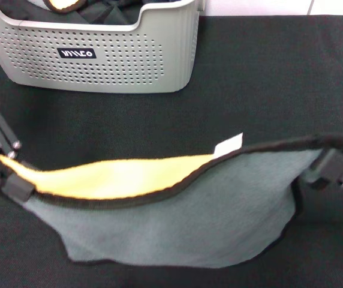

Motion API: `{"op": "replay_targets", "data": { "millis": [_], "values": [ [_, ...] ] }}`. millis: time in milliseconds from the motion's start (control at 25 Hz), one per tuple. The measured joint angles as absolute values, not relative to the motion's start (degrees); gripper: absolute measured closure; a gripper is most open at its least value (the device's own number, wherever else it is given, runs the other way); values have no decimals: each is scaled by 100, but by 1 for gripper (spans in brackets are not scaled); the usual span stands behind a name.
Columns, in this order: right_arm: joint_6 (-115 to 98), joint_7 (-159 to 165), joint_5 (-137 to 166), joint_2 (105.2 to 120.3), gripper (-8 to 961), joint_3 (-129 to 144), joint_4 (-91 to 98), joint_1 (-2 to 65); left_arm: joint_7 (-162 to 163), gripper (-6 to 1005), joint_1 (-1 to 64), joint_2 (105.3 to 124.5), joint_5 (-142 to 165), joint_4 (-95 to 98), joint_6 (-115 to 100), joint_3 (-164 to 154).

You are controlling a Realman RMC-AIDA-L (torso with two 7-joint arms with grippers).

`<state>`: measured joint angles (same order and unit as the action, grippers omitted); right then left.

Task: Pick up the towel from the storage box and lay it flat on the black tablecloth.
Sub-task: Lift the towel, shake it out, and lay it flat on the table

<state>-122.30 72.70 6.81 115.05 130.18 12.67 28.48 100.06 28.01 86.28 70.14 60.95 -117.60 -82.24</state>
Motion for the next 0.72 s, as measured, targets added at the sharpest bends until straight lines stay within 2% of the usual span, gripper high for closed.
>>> {"op": "replay_targets", "data": {
  "millis": [200, 440, 520, 600, 720],
  "values": [
    [-11966, 7588, 833, 11616, 926, 13105, 1429, 2786, 9971, 958, 2606, 8633, 7039, 6080, -11760, -8456],
    [-11041, 8153, 844, 11628, 924, 13505, 1800, 2760, 10035, 957, 2495, 8660, 7322, 5986, -11735, -8595],
    [-10532, 8215, 815, 11622, 923, 13487, 1653, 2769, 10060, 957, 2533, 8824, 7749, 5737, -11715, -8358],
    [-9993, 8229, 774, 11596, 922, 13334, 1521, 2811, 10060, 957, 2658, 9072, 8288, 5387, -11699, -7981],
    [-9390, 8203, 783, 11565, 921, 13060, 1412, 2898, 10023, 957, 3058, 9554, 9690, 4736, -11666, -7079]
  ]
}}
